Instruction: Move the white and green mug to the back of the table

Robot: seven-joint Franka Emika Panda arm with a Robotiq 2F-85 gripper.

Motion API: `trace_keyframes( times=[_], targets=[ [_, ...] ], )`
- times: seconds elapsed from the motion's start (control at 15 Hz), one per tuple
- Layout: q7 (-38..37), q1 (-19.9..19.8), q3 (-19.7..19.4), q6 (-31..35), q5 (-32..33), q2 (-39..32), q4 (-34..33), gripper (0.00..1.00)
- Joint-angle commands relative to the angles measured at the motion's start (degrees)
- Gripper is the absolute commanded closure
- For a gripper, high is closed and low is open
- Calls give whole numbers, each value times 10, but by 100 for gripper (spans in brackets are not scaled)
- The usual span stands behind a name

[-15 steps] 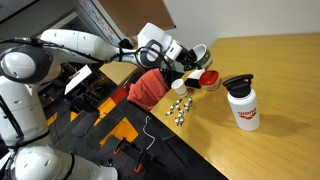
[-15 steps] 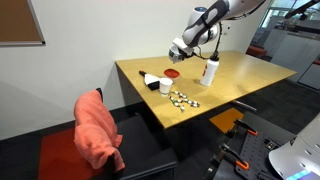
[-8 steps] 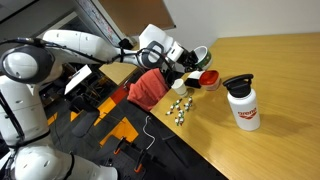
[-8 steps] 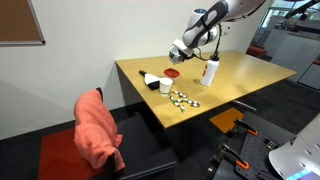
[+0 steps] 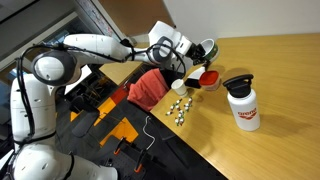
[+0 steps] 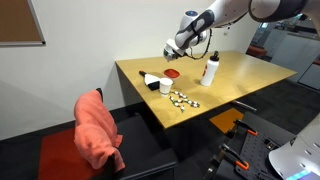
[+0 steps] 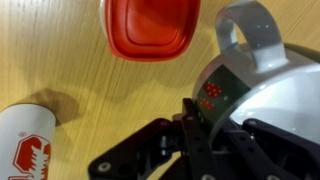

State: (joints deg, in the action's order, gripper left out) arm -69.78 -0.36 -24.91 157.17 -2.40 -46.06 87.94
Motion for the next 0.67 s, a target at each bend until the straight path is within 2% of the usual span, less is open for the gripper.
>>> trace_keyframes(
  times=[0.0,0.33,0.6],
  targets=[
    [-42,-25,-7,-72,-1,-68,-141,97],
    [-94,-76,5,-175,4,-148,-279,97],
    [-122,-111,18,-212,7,-206,-356,97]
  ],
)
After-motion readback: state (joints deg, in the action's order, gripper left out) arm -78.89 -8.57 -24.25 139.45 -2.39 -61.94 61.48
